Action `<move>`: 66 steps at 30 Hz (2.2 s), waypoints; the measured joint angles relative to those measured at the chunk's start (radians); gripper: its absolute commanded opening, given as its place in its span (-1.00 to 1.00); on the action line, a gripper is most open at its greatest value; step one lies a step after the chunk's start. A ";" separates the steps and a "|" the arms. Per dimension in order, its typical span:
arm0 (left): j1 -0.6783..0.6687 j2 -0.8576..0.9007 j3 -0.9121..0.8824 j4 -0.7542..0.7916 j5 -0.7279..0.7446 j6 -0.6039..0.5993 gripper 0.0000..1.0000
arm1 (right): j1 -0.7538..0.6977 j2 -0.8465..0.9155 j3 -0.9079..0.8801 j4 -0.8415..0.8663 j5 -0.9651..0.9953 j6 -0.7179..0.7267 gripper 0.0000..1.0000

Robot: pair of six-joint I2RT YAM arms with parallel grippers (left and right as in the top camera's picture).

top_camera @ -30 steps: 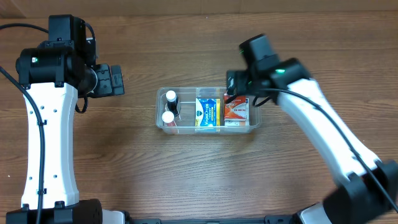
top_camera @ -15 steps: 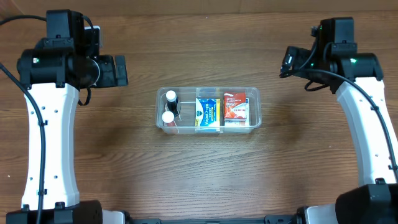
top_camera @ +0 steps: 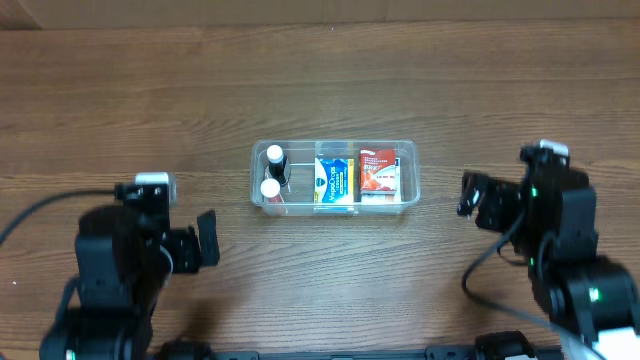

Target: Pack container

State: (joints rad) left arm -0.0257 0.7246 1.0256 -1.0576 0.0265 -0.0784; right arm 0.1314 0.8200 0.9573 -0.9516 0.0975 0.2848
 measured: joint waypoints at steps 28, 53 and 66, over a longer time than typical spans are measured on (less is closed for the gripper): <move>0.000 -0.077 -0.038 -0.077 0.000 -0.023 1.00 | 0.020 -0.290 -0.265 0.209 -0.067 -0.164 1.00; 0.000 -0.077 -0.040 -0.078 0.000 -0.023 1.00 | 0.020 -0.804 -0.939 0.871 -0.219 -0.480 1.00; 0.000 -0.077 -0.040 -0.079 0.000 -0.023 1.00 | 0.020 -0.804 -0.939 0.872 -0.216 -0.488 1.00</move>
State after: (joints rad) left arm -0.0257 0.6479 0.9859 -1.1362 0.0265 -0.1017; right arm 0.1516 0.0158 0.0185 -0.0799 -0.1184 -0.2035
